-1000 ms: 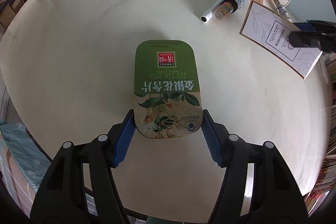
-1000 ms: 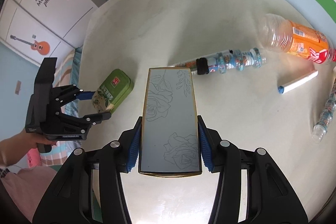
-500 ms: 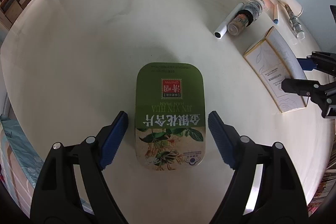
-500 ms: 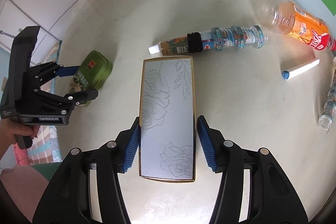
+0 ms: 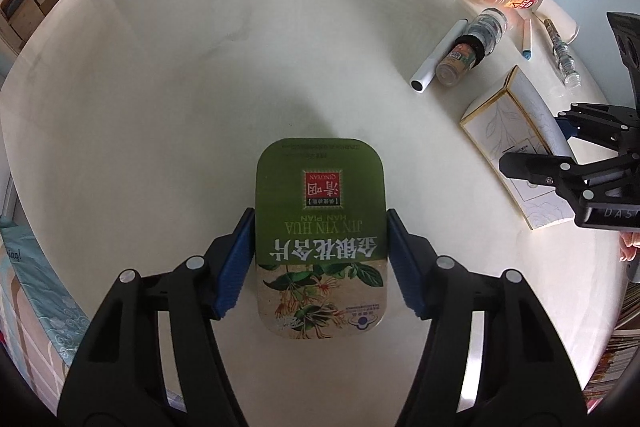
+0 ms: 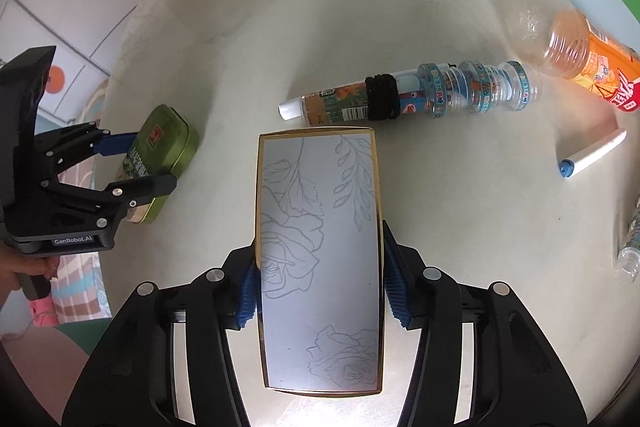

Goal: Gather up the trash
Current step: 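Grasp the green tin with the left tool while the right tool grasps the rose picture card, then carry the tin and picture card with both tools over the teal bin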

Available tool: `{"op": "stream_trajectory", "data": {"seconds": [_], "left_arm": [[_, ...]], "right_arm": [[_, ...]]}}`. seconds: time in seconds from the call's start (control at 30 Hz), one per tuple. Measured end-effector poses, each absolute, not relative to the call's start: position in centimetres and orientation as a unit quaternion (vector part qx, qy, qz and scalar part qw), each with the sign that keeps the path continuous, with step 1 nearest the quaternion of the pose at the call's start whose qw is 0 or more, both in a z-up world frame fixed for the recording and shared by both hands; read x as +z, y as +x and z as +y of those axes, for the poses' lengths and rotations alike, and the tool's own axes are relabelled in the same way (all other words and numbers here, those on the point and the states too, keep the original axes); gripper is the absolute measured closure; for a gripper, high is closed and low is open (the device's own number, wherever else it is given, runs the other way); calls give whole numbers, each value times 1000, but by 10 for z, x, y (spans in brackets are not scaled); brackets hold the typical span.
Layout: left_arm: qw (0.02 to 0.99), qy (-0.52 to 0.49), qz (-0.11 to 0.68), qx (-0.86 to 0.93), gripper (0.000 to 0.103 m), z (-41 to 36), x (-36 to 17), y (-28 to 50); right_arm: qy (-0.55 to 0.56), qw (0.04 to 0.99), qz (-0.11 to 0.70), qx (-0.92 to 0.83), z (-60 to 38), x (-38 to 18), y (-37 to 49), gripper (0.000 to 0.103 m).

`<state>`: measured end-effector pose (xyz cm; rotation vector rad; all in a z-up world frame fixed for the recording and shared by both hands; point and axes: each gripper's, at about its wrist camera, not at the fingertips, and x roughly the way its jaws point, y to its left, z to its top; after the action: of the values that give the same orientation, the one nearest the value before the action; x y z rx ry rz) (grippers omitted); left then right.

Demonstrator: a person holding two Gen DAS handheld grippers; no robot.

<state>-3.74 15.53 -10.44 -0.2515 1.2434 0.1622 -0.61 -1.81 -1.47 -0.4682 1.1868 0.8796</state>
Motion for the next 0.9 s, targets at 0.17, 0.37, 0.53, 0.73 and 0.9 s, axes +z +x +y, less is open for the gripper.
{"op": "stream_trajectory", "data": {"seconds": [0.17, 0.37, 0.53, 0.73, 0.9], "left_arm": [[814, -106, 566, 73, 43, 164, -86, -44], [824, -111, 548, 87, 43, 188, -66, -60], [830, -123, 533, 111, 43, 219, -53, -88], [822, -153, 522, 166, 43, 271, -50, -143], [800, -185, 526, 222, 43, 323, -63, -209]], "right_arm": [[-201, 720, 528, 403, -12, 4, -4, 53], [-206, 721, 511, 420, 14, 27, -13, 53], [-221, 708, 502, 445, 53, 32, -25, 53], [-261, 670, 485, 497, 131, 39, -60, 53], [-291, 627, 473, 547, 211, 33, -109, 53]]}}
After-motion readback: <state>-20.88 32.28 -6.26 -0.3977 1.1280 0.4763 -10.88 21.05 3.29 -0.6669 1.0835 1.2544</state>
